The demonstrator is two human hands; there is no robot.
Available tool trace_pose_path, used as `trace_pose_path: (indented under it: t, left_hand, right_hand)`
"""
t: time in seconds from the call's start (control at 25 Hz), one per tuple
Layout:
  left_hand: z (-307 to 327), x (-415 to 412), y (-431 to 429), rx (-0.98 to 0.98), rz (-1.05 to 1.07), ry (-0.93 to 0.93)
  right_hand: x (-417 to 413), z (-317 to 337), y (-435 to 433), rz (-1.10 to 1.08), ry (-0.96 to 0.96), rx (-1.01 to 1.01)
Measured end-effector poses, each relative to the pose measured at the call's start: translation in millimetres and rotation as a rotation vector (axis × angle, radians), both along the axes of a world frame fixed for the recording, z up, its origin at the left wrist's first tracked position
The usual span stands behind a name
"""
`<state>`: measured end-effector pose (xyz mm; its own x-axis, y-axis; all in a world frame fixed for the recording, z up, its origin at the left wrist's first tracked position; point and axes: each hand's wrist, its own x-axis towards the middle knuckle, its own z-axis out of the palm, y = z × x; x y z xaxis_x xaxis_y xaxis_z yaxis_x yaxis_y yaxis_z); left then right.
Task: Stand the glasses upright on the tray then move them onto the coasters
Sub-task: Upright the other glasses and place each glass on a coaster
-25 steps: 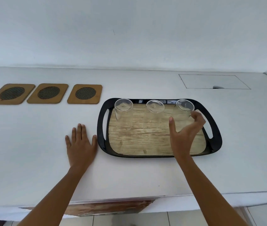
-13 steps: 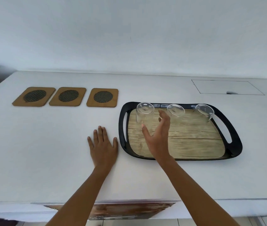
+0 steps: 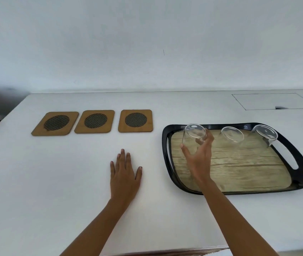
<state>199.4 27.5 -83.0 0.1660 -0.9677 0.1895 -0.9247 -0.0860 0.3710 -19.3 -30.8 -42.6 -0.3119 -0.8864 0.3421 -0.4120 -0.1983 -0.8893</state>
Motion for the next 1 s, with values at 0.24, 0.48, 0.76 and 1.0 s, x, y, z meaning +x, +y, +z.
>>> trace_pose_path:
  t: [0.24,0.48,0.76,1.0]
  left_hand:
    - [-3,41,-32,0.044,-0.036,-0.031]
    - [-9,47,-35,0.000,-0.065,-0.068]
    - [-8,48,-37,0.002,-0.063,-0.056]
    - [-8,48,-38,0.012,-0.039,-0.054]
  right_hand:
    - [25,24,-20,-0.018,-0.091,-0.087]
    - [81,41,-64,0.055,-0.092,-0.131]
    - [133,37,-133,0.235,-0.066,-0.057]
    - [168,23,-177,0.338,-0.013,0.008]
